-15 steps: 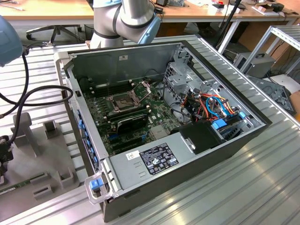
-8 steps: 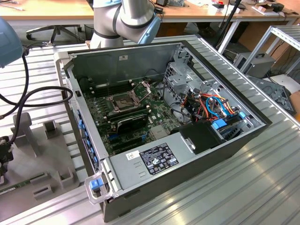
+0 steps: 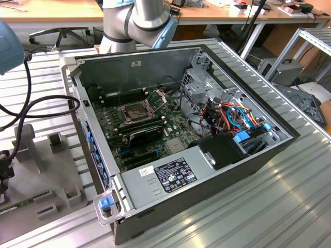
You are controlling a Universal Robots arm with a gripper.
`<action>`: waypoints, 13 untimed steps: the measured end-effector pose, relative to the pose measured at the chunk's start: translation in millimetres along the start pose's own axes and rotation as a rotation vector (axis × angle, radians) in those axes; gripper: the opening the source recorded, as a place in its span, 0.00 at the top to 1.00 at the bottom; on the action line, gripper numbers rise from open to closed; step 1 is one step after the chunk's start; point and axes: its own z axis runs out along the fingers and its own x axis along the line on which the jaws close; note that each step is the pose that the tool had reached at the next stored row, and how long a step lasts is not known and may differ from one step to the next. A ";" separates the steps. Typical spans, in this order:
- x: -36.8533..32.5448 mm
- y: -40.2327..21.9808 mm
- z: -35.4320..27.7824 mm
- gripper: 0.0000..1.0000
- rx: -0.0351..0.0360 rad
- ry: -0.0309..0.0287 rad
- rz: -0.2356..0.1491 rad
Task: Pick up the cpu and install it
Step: 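Pick up the cpu and move it towards the insertion slot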
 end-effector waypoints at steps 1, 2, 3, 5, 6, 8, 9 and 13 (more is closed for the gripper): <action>0.0 0.0 0.0 0.31 0.0000 0.0000 0.000; 0.0 0.0 0.0 0.31 0.0000 0.0000 0.000; 0.0 0.0 0.0 0.31 0.0000 0.0000 0.000; 0.0 0.0 0.0 0.31 0.0000 0.0000 0.000; 0.0 0.0 0.0 0.31 0.0000 0.0000 0.000; 0.1 0.0 0.0 0.33 0.0000 0.0000 0.000; 0.1 0.0 0.0 0.40 0.0000 0.0000 0.000; 0.1 0.0 0.0 0.40 0.0000 0.0000 0.000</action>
